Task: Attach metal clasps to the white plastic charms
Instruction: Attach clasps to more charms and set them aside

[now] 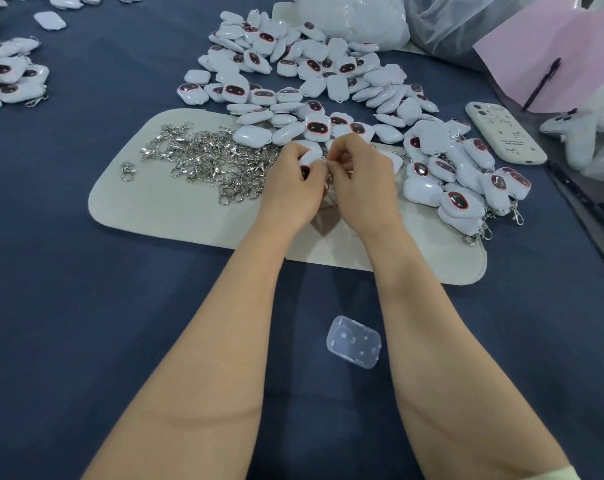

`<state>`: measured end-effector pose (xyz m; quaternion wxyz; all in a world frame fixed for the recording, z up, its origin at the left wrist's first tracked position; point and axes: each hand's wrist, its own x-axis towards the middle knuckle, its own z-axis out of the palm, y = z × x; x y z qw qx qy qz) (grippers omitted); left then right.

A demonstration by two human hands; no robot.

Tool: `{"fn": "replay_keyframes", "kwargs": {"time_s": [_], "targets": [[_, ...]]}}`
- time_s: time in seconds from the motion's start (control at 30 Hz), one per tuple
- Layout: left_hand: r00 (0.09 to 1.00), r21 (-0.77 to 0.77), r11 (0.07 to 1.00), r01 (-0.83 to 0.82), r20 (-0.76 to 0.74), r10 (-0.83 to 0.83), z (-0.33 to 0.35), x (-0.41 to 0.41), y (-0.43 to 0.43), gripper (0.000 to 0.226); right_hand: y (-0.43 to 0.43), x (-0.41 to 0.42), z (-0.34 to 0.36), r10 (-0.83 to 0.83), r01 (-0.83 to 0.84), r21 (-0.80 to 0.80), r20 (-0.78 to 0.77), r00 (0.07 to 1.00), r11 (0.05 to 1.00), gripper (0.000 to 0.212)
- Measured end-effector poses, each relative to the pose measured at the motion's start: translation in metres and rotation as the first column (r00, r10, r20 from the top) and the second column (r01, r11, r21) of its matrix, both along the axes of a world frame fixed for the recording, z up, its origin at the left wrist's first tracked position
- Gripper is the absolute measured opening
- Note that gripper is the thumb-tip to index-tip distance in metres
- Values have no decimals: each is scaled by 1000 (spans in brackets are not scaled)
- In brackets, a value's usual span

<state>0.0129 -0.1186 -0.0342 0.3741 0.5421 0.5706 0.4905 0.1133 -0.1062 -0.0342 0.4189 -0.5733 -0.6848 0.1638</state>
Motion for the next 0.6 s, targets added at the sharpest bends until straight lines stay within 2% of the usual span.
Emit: {"fn": "replay_keyframes", "kwargs": {"time_s": [0.13,0.2,0.33,0.4,0.5,0.6], "targets": [[995,29,999,-14,-94,17,-1,0,0,7,1,1,1,29,-28,-13,44,999,1000,14],[996,31,999,-28,-87,30,0,1,-1,7,0,1,2,38,-37,-12,40,998,999,16],[969,-58,997,-48,241,61,5,0,0,13,-2,0,4,38,-47,-54,-158,987,997,17],[901,-130,991,-18,427,72,8,0,1,8,-1,-1,5,39,-66,-106,-236,971,992,15],[747,-211,973,95,661,71,11,-1,4,11,-2,-4,7,41,-82,-115,-320,947,990,11],[651,-217,961,172,757,54,15,-1,3,14,-3,-6,8,41,-75,-70,-400,916,995,12]]}}
